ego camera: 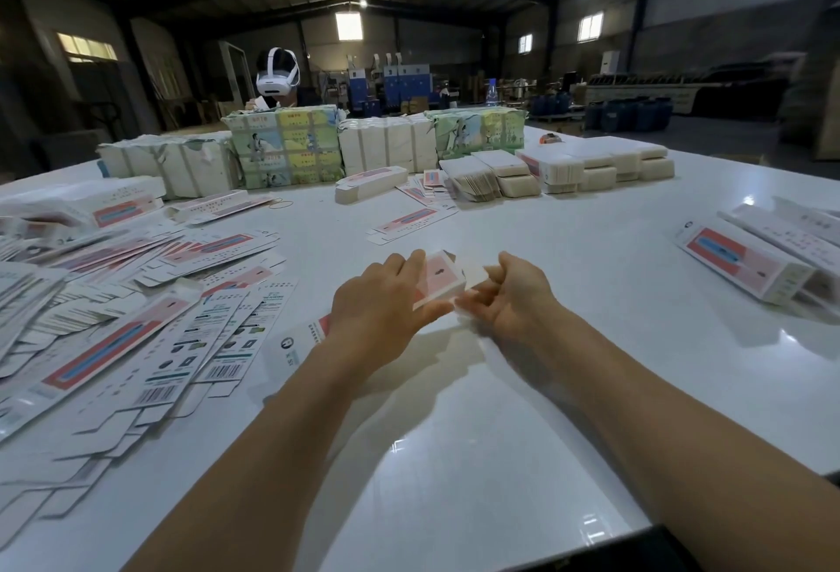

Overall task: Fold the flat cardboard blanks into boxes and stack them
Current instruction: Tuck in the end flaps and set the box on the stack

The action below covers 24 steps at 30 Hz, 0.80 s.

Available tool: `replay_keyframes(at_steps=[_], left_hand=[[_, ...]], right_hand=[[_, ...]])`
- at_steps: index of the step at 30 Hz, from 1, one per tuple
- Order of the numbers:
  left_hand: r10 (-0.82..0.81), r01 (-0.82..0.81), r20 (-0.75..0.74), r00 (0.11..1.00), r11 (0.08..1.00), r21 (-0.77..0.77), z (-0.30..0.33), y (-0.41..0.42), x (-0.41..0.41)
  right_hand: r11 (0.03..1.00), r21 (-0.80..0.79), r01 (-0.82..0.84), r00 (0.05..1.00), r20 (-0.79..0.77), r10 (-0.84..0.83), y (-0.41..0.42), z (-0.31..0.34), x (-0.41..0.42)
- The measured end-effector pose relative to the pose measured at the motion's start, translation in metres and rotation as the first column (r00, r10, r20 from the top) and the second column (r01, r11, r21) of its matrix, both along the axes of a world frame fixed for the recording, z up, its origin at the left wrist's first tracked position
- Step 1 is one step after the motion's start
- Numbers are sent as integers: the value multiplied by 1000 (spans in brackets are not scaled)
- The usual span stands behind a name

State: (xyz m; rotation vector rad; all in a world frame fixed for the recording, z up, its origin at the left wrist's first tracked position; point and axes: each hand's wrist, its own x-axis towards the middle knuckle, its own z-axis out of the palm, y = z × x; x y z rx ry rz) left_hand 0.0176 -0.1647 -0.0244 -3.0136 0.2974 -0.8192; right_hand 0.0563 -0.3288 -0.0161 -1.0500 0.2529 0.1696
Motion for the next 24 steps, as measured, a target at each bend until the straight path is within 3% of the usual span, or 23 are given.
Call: replay_keyframes(at_steps=[1, 3, 10, 16, 21, 24], left_hand=[[9, -9, 2, 1000, 999, 32, -2, 0, 0], [31, -32, 9, 999, 997, 67, -3, 1, 0], [69, -82, 89, 994, 986, 148, -1, -1, -2], [82, -100, 136, 987, 987, 126, 2, -6, -5], [58, -85, 158, 986, 982, 169, -1, -8, -5], [55, -84, 159, 986, 980, 183, -3, -8, -5]], right_hand=[[991, 119, -67, 996, -44, 73, -2, 0, 0], [969, 202, -144, 988, -31, 154, -5, 0, 0], [954, 151, -257, 966, 31, 256, 4, -3, -5], [925, 300, -234, 972, 46, 231, 4, -4, -3], [945, 231, -232, 973, 76, 220, 5, -7, -4], [974, 85, -210, 973, 120, 199, 6, -9, -4]])
